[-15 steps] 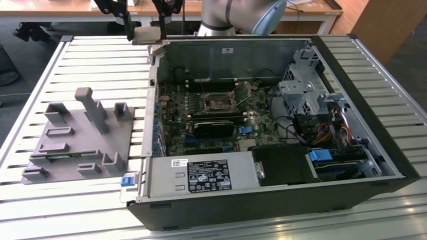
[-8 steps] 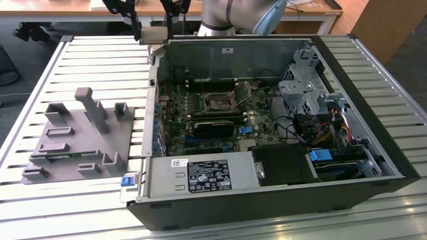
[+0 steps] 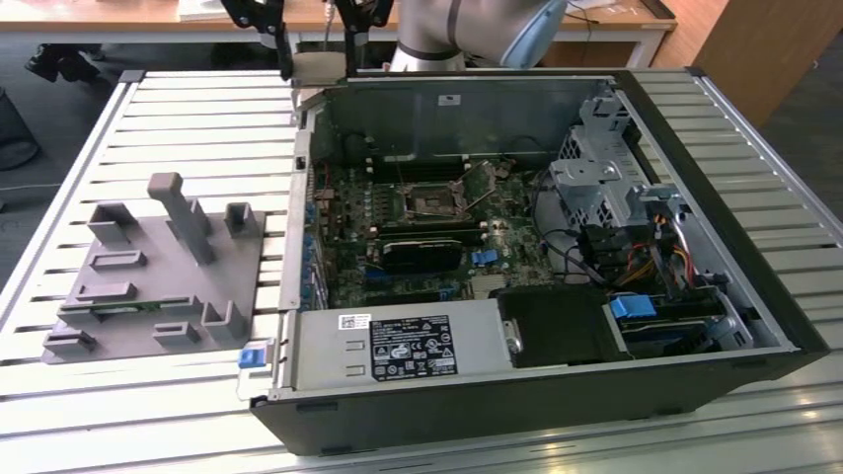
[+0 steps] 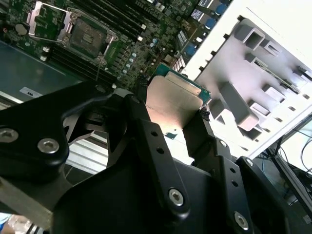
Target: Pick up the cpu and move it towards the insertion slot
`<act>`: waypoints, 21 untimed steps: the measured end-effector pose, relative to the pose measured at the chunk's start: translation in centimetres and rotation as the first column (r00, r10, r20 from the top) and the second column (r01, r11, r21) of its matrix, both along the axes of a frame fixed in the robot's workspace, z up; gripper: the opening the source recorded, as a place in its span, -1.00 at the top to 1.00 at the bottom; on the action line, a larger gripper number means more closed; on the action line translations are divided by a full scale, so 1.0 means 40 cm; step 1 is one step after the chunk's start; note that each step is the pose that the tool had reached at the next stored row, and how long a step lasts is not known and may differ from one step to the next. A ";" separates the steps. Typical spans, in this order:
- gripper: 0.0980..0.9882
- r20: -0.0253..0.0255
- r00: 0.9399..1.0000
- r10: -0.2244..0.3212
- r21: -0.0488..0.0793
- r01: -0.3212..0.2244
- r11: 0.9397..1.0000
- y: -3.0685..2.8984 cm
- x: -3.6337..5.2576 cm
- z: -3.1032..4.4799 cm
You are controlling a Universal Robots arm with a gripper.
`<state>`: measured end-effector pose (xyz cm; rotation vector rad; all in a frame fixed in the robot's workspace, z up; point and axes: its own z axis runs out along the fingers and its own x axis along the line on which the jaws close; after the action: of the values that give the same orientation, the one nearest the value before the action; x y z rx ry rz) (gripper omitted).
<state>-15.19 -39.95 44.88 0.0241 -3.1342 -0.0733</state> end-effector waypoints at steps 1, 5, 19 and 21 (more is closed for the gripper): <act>0.00 0.000 1.000 0.000 0.000 0.000 1.000 0.000 0.006 0.000; 0.00 0.000 1.000 0.000 0.000 0.000 1.000 0.002 0.034 0.000; 0.00 0.000 1.000 0.000 0.000 0.000 1.000 0.020 0.075 -0.032; 0.00 0.000 1.000 0.000 0.000 0.000 1.000 0.022 0.087 -0.038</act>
<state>-11.72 -39.08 43.37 0.0243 -3.1345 -0.0735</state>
